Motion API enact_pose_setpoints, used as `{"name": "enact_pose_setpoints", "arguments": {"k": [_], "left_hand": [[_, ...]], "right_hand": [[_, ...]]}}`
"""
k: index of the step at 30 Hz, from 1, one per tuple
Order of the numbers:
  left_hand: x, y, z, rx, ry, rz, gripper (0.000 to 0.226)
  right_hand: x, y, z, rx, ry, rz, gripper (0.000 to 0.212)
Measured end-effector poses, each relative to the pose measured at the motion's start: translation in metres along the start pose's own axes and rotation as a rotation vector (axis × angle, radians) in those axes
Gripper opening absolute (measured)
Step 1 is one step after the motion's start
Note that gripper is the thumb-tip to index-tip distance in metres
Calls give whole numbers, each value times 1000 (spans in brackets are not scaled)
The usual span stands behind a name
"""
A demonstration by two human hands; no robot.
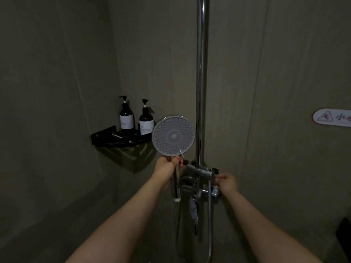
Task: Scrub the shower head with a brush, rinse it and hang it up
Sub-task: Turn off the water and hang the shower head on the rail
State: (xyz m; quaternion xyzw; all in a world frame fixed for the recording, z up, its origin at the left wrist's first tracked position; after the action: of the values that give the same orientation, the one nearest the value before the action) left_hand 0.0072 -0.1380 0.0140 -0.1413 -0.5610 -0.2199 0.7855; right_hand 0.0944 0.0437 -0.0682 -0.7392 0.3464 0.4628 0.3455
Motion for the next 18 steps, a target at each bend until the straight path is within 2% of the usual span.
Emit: {"name": "enact_pose_setpoints", "arguments": {"k": [4,8,12,14,16,18], "left_hand": [[0,13,13,-54,11,-48,21],[-2,32,20,-95,0,-66,21],[-8,49,27,-65,-23,-92,20],[-13,53,31,-40,-40,-107,20],[-15,57,35,-19,-37,-122,21],[-16,57,38,-3,-24,-133,22]], "right_hand": [[13,10,27,29,30,-37,29],[28,26,55,-67,89,-130,15],[36,41,75,-215,54,-224,41],[39,45,77,-265,60,-320,33],[41,46,77,-304,81,-365,9],[45,47,85,-306,88,-317,24]]}}
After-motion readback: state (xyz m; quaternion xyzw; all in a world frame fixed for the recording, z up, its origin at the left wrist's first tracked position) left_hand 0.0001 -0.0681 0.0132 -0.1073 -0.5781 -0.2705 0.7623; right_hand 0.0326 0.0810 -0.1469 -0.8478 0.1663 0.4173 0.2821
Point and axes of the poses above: each hand's wrist, its own z-axis towards the middle knuckle, its own y-axis out of the palm, x = y × z, the point moved 2 cm from there along z, towards the middle knuckle, and after that the axes turned 14 degrees about y, right-handed, at the moved point
